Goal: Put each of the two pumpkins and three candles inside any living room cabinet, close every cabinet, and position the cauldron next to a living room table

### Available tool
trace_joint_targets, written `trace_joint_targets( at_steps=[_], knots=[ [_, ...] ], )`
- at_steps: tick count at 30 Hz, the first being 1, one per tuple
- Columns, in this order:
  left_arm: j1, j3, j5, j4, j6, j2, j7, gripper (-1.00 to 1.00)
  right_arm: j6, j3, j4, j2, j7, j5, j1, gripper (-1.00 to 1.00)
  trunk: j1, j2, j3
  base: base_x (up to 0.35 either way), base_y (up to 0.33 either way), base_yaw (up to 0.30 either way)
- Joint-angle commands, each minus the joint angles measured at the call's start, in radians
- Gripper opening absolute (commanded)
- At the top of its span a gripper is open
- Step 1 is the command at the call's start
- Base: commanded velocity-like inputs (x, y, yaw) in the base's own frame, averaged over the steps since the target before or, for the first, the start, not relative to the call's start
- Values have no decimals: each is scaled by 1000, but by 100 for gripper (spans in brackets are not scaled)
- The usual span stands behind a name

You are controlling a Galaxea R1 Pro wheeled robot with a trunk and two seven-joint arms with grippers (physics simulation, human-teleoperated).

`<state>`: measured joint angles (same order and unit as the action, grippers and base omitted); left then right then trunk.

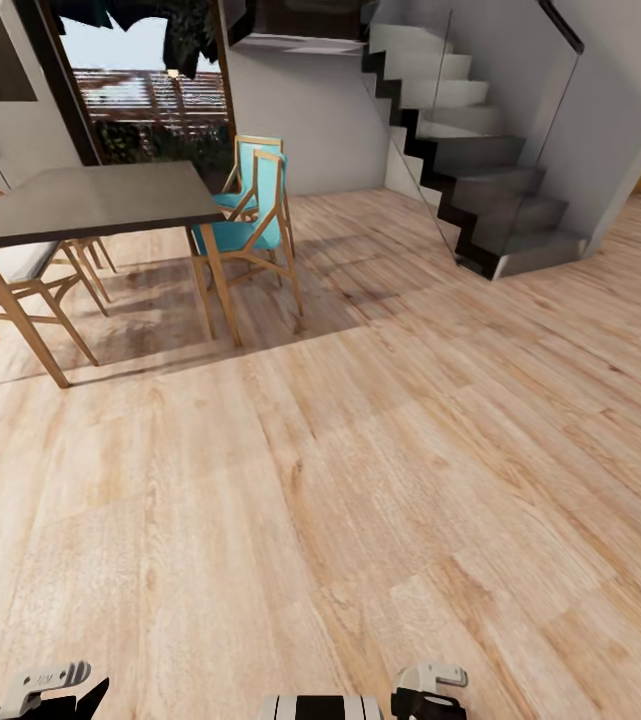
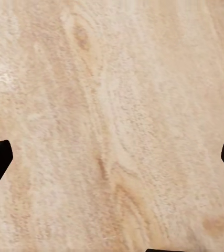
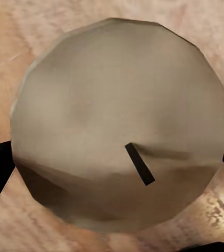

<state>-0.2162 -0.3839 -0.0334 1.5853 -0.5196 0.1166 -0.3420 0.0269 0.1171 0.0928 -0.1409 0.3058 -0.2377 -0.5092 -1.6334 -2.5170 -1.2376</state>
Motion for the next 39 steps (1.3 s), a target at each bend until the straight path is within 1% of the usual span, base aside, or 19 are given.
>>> trace_joint_targets(
  at_steps=[1, 17, 24, 29, 32, 36, 39],
  knots=[
    [0, -1, -3, 1, -7, 0, -3, 100, 2, 7, 1, 0, 3, -11, 0, -100, 1, 0, 3, 0, 0, 0],
    [1, 0, -2, -4, -5, 0, -3, 100, -3, 5, 2, 1, 2, -11, 0, -100, 8, 4, 65, 0, 0, 0],
    [3, -1, 3, -11, -5, 0, -2, 100, -63, 6, 9, 4, -5, -13, 0, -100, 11, 5, 92, 0, 0, 0],
    [3, -1, 8, -12, -3, 0, -1, 100, -72, 6, 9, 6, -7, -14, 0, -100, 13, 7, 112, 0, 0, 0],
    [3, 0, 12, -18, 22, -1, 1, 100, -74, 6, 9, 7, -8, -14, 0, -100, 14, 7, 123, 0, 0, 0],
    [4, 0, 10, -50, 62, 0, 3, 100, -77, 5, 11, 8, -10, -14, 0, -100, 16, 8, 139, 0, 0, 0],
    [3, 0, 11, -54, 66, 0, 3, 100, -77, 5, 11, 8, -11, -14, 1, -100, 18, 9, 150, 0, 0, 0]
  ],
)
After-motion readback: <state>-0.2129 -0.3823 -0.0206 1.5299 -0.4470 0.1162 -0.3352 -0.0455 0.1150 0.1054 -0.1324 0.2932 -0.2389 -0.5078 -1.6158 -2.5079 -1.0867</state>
